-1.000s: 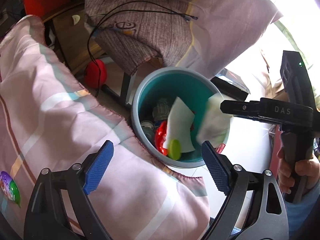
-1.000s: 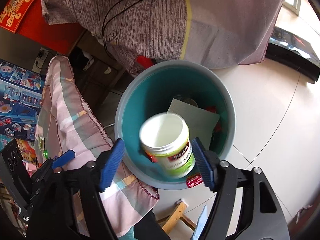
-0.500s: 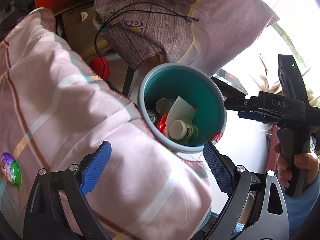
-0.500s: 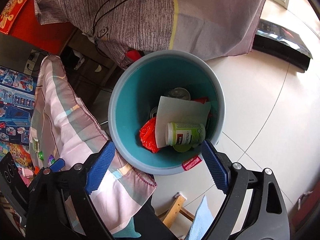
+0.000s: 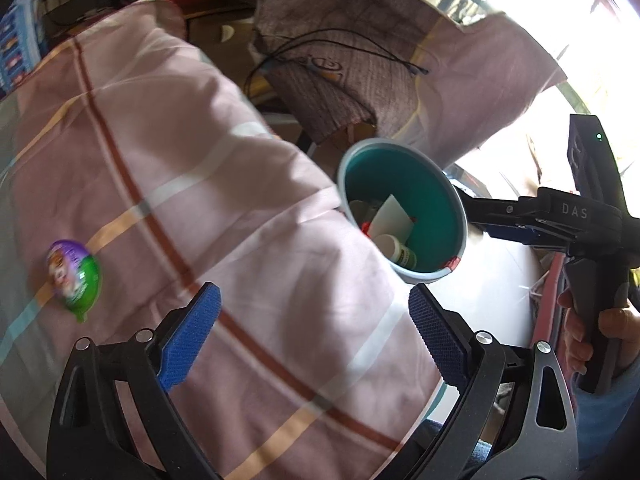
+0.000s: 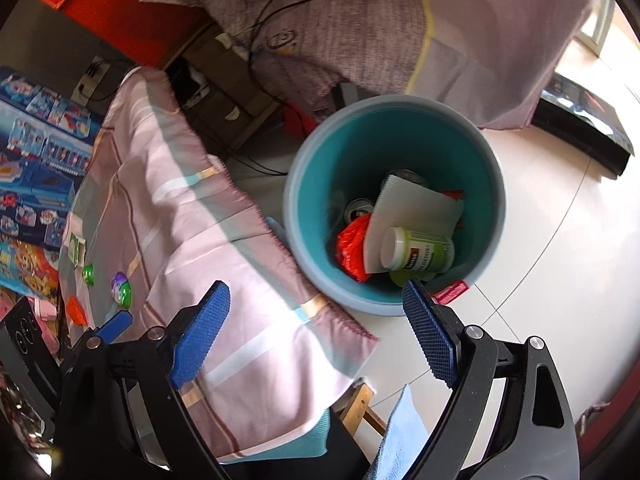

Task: Collect trash
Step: 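Move both grippers back over the sheet toward the two candy eggs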

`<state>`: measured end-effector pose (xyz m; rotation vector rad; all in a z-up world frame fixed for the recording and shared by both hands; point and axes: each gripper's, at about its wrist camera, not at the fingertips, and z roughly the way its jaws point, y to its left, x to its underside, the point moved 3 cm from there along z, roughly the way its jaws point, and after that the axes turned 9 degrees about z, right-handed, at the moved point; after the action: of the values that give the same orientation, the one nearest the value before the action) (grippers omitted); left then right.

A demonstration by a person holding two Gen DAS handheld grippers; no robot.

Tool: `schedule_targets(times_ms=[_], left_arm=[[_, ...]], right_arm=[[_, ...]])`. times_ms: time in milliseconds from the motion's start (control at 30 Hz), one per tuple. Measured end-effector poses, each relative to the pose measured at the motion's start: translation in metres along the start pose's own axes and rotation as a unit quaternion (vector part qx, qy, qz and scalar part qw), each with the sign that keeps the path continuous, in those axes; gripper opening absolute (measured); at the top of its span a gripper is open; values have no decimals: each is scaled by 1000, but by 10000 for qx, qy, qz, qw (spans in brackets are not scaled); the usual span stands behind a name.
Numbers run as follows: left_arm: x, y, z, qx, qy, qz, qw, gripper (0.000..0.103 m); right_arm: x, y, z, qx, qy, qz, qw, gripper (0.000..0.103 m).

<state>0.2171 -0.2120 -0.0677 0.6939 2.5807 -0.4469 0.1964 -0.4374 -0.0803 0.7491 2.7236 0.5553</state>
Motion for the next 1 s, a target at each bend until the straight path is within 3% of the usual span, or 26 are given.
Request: schedule_targets(times_ms=[400,767,1000], left_arm=[[50,78,-49,-314,-314,-805,9958,97],[110,159,-91,-636,-515,-1614,9835,98],[137,198,-101,-947,-565,-1883,9759,99]], right_arm=[[35,104,24,-1,238,-898,9957,84],[81,200,71,-39,700,-1713,9827,84],[101,244,97,29,822,-2176,9726,84]])
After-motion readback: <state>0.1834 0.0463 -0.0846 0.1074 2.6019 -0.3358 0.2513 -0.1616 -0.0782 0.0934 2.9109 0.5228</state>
